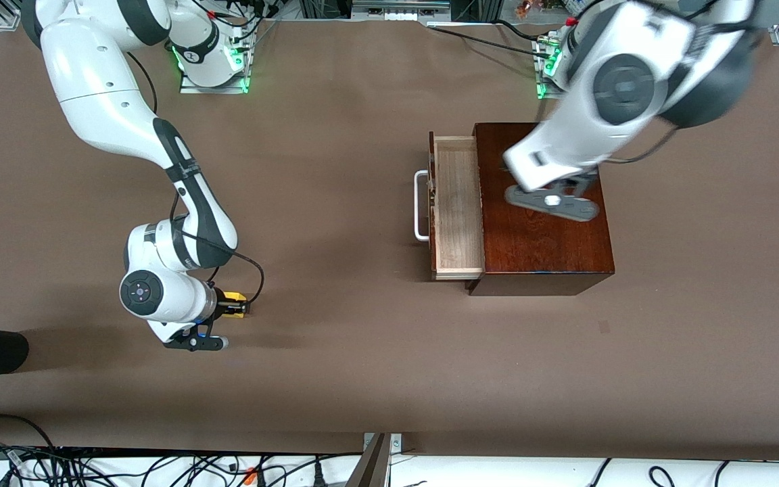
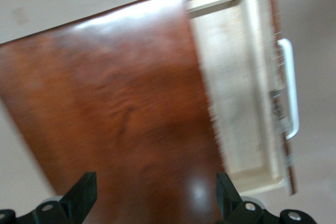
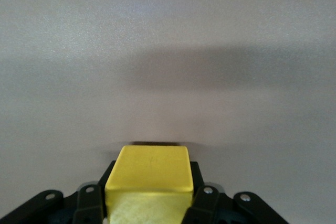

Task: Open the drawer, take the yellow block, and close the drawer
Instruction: 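Release the block with the right gripper while the left gripper reaches the handle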

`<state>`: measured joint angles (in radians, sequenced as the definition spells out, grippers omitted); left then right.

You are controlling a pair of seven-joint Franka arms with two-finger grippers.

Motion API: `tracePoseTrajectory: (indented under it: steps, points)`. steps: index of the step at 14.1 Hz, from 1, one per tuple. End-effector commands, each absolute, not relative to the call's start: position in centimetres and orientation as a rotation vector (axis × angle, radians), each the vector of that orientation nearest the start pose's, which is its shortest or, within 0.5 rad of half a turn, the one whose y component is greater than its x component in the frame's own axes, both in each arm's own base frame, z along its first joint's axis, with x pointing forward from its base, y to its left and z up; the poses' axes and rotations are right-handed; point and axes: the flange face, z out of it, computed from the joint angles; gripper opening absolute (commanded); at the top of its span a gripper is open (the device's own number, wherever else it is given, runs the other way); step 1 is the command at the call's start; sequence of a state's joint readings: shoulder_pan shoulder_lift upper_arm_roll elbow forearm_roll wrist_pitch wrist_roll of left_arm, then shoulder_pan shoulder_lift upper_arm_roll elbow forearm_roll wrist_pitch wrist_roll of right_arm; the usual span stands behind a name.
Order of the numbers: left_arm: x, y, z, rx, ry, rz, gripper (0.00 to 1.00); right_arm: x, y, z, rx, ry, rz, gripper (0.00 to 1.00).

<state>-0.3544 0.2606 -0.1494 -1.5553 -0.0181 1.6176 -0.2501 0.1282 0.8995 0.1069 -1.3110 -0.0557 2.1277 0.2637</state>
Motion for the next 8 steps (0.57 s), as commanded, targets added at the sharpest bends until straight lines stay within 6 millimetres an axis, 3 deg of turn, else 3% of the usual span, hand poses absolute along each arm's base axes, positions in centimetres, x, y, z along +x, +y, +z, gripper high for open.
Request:
tracePoseTrajectory:
  steps: [1, 2, 3, 6, 8]
  points:
    - [54.1, -35.7, 46.3, -3.090, 0.372, 0.274, 1.00, 71.6, 15.5, 18.9, -3.127, -0.037, 0.146, 0.44]
    - [53.2, -38.2, 45.3, -3.096, 0.377, 0.247, 1.00, 71.6, 15.7, 18.9, -3.122, -0.017, 0.148, 0.81]
    - [52.8, -40.1, 44.2, -3.107, 0.366, 0.222, 1.00, 71.6, 15.8, 19.0, -3.123, -0.013, 0.147, 1.00]
    - [51.9, -44.0, 40.9, -3.136, 0.337, 0.167, 1.00, 71.3, 15.2, 20.5, -3.129, -0.034, 0.205, 1.00]
    - [51.0, -46.2, 38.6, -3.139, 0.342, 0.169, 1.00, 70.8, 14.7, 24.3, -3.140, -0.014, 0.280, 1.00]
